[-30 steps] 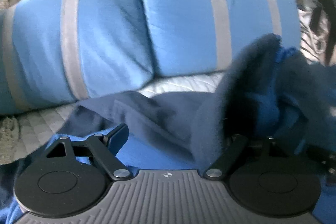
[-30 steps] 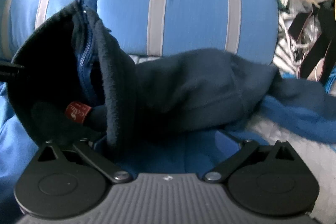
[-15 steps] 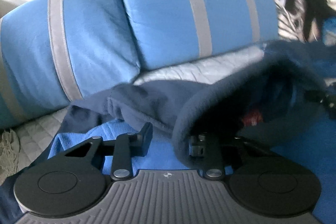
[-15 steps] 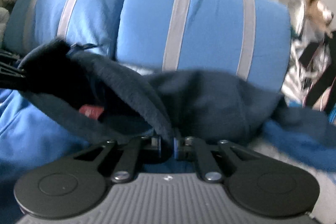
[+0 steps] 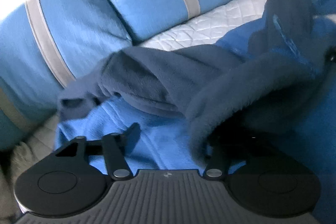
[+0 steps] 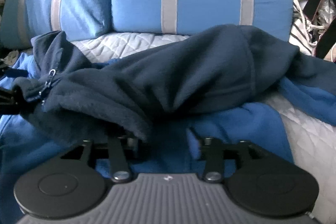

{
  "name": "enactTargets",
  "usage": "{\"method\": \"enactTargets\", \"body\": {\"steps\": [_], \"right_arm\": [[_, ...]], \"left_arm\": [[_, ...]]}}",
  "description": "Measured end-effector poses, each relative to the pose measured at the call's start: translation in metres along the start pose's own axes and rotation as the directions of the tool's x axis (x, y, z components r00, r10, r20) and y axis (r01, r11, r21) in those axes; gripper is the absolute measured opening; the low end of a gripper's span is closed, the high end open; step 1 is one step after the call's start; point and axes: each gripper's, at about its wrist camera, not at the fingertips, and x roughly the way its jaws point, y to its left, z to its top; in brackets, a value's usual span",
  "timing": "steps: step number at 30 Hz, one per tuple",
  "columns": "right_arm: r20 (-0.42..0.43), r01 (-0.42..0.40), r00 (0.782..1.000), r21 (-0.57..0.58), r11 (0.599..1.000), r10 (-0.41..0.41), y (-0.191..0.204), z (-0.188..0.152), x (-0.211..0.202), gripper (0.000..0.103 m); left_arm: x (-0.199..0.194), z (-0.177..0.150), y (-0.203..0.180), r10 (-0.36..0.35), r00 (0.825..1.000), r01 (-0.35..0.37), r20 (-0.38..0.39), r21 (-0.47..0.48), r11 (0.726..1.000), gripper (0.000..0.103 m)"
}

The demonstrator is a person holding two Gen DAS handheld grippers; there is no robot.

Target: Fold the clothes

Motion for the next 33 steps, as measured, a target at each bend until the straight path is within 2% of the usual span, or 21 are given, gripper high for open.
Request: {"method": "enactTargets", "body": {"steps": [3, 4, 5, 6, 8, 11, 14, 17, 21, 26, 29, 31, 32, 33], "right_arm": [[0.022, -0.037, 0.999, 0.013, 0.999, 0.037, -0.001, 0.000, -0.008, 0.060], [0.030, -0.051, 0.998, 0.017, 0.999, 0.051, -0.002, 0.001, -0.012, 0.055], [0.035, -0.072, 0.997, 0.017, 0.997, 0.071, -0.002, 0.001, -0.014, 0.038], [0.035, -0.087, 0.996, 0.016, 0.996, 0.086, -0.002, 0.002, -0.015, 0.026], [0.028, -0.130, 0.991, 0.028, 0.991, 0.129, -0.003, 0.004, -0.016, 0.012], [0.025, -0.145, 0.989, 0.043, 0.988, 0.144, -0.006, 0.006, -0.018, 0.012], [0.016, -0.175, 0.985, 0.081, 0.981, 0.174, -0.012, 0.009, -0.017, 0.012], [0.001, -0.224, 0.974, 0.145, 0.964, 0.227, -0.021, 0.015, -0.015, 0.012], [-0.002, -0.270, 0.961, 0.196, 0.943, 0.276, -0.032, 0.019, -0.013, 0.012], [0.001, -0.316, 0.946, 0.237, 0.919, 0.325, -0.040, 0.021, -0.014, 0.012], [0.001, -0.322, 0.944, 0.220, 0.921, 0.330, -0.040, 0.021, -0.017, 0.012], [-0.002, -0.324, 0.944, 0.194, 0.926, 0.331, -0.038, 0.022, -0.018, 0.012], [-0.004, -0.327, 0.943, 0.166, 0.930, 0.333, -0.036, 0.022, -0.020, 0.012], [-0.007, -0.330, 0.943, 0.138, 0.934, 0.334, -0.034, 0.023, -0.021, 0.013]], "left_arm": [[-0.020, 0.009, -0.016, 0.042, 0.998, -0.047, 0.048, 0.106, 0.993, 0.063], [-0.028, 0.012, -0.023, 0.047, 0.996, -0.058, 0.079, 0.153, 0.986, 0.064], [-0.037, 0.014, -0.030, 0.040, 0.992, -0.063, 0.119, 0.196, 0.979, 0.065], [-0.047, 0.016, -0.036, 0.021, 0.985, -0.060, 0.169, 0.227, 0.972, 0.070], [-0.066, 0.021, -0.047, -0.032, 0.965, -0.042, 0.262, 0.272, 0.961, 0.075], [-0.082, 0.030, -0.065, -0.120, 0.937, 0.007, 0.327, 0.327, 0.945, 0.076], [-0.087, 0.038, -0.088, -0.191, 0.919, 0.033, 0.346, 0.413, 0.910, 0.076], [-0.085, 0.041, -0.113, -0.237, 0.910, 0.033, 0.340, 0.510, 0.859, 0.077], [-0.079, 0.035, -0.148, -0.248, 0.903, -0.032, 0.349, 0.632, 0.774, 0.077], [-0.058, 0.028, -0.186, -0.161, 0.912, -0.183, 0.377, 0.726, 0.663, 0.077], [-0.037, 0.025, -0.199, -0.084, 0.927, -0.241, 0.364, 0.754, 0.611, 0.077], [-0.022, 0.022, -0.204, -0.025, 0.934, -0.281, 0.356, 0.777, 0.563, 0.077], [-0.018, 0.022, -0.203, -0.013, 0.935, -0.290, 0.355, 0.783, 0.550, 0.077], [-0.017, 0.022, -0.201, -0.009, 0.935, -0.293, 0.355, 0.785, 0.546, 0.072]]}}
